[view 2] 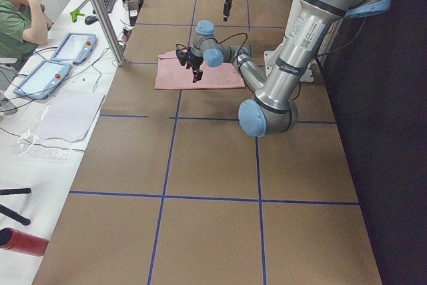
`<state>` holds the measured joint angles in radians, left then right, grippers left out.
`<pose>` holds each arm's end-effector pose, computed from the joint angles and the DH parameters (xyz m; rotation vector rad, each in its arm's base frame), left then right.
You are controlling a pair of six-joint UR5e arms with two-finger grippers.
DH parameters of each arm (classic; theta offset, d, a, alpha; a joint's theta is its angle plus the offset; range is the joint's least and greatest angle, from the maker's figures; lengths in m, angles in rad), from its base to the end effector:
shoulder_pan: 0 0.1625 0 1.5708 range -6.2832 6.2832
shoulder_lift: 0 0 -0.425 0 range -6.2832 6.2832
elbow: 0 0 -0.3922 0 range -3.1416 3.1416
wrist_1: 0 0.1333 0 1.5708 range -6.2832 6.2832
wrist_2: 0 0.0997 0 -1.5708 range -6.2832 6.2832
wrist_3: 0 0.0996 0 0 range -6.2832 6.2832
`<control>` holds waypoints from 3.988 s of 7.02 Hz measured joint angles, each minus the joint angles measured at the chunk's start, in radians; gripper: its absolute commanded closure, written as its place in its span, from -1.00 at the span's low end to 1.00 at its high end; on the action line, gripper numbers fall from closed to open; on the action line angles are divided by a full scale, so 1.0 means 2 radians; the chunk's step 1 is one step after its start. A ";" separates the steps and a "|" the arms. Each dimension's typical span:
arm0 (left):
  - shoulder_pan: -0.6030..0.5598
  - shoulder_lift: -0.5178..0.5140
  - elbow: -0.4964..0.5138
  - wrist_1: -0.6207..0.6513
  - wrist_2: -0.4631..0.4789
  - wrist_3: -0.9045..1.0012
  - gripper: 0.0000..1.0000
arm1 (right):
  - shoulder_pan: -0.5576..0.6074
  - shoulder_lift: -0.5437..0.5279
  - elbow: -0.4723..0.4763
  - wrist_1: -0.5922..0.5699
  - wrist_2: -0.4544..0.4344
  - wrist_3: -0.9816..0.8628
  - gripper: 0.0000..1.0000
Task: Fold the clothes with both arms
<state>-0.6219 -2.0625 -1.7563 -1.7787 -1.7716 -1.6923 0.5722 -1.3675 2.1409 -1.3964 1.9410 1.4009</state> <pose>0.4581 -0.4679 0.2760 0.0373 0.9157 -0.6029 -0.3677 -0.3525 0.2780 0.0209 -0.9972 0.1931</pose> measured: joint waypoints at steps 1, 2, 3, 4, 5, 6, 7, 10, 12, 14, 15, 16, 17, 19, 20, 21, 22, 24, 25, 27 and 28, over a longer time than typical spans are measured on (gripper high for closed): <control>0.031 0.033 -0.044 0.010 0.001 -0.048 -1.00 | 0.001 0.000 0.000 0.000 -0.002 0.000 -1.00; 0.067 0.054 -0.066 0.014 0.007 -0.100 -1.00 | 0.001 0.000 0.000 0.000 -0.003 -0.001 -1.00; 0.102 0.062 -0.073 0.015 0.020 -0.146 -1.00 | 0.001 0.001 0.001 0.000 -0.003 -0.001 -1.00; 0.133 0.064 -0.075 0.016 0.032 -0.184 -1.00 | 0.001 0.001 0.002 0.000 -0.003 -0.001 -1.00; 0.156 0.063 -0.075 0.018 0.037 -0.209 -1.00 | 0.002 0.001 0.002 0.000 -0.003 -0.001 -1.00; 0.174 0.063 -0.073 0.021 0.039 -0.225 -1.00 | 0.002 0.001 0.002 0.000 -0.003 -0.001 -1.00; 0.185 0.063 -0.073 0.022 0.042 -0.237 -0.99 | 0.002 0.001 0.002 0.000 -0.003 -0.001 -1.00; 0.194 0.063 -0.070 0.030 0.048 -0.245 -0.95 | 0.003 0.001 0.003 0.000 -0.003 -0.001 -1.00; 0.190 0.063 -0.070 0.041 0.056 -0.244 -0.72 | 0.003 0.001 0.003 0.000 -0.003 -0.001 -1.00; 0.189 0.062 -0.069 0.045 0.061 -0.244 0.03 | 0.003 0.001 0.003 0.000 -0.003 -0.001 -1.00; 0.190 0.062 -0.070 0.045 0.062 -0.244 0.52 | 0.004 0.001 0.003 -0.001 -0.003 -0.001 -1.00; 0.192 0.062 -0.070 0.045 0.063 -0.244 0.90 | 0.004 0.001 0.003 -0.001 -0.003 -0.001 -1.00; 0.193 0.062 -0.071 0.045 0.063 -0.243 1.00 | 0.005 0.000 0.002 -0.001 -0.003 -0.001 -1.00; 0.194 0.061 -0.077 0.045 0.062 -0.238 1.00 | 0.005 0.000 0.002 -0.001 -0.002 -0.001 -1.00; 0.194 0.060 -0.080 0.046 0.061 -0.235 1.00 | 0.005 0.000 0.002 -0.001 -0.002 -0.001 -1.00; 0.193 0.060 -0.084 0.046 0.059 -0.231 1.00 | 0.005 0.000 0.001 -0.001 -0.002 -0.001 -1.00; 0.191 0.060 -0.092 0.046 0.059 -0.219 1.00 | 0.004 0.001 -0.001 -0.001 -0.002 0.000 -1.00; 0.183 0.061 -0.105 0.046 0.058 -0.184 1.00 | -0.002 0.024 -0.030 -0.005 -0.005 0.017 -1.00; 0.177 0.061 -0.107 0.046 0.058 -0.177 1.00 | -0.009 0.050 -0.060 -0.006 -0.009 0.044 -1.00; 0.170 0.060 -0.109 0.046 0.058 -0.162 1.00 | -0.047 0.095 -0.121 -0.003 -0.037 0.119 -1.00; 0.168 0.060 -0.109 0.045 0.057 -0.158 1.00 | -0.069 0.112 -0.141 -0.003 -0.052 0.152 -1.00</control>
<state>-0.2859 -1.9420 -1.9738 -1.6883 -1.6566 -2.0086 0.4347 -1.1434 1.8587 -1.4030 1.8362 1.7046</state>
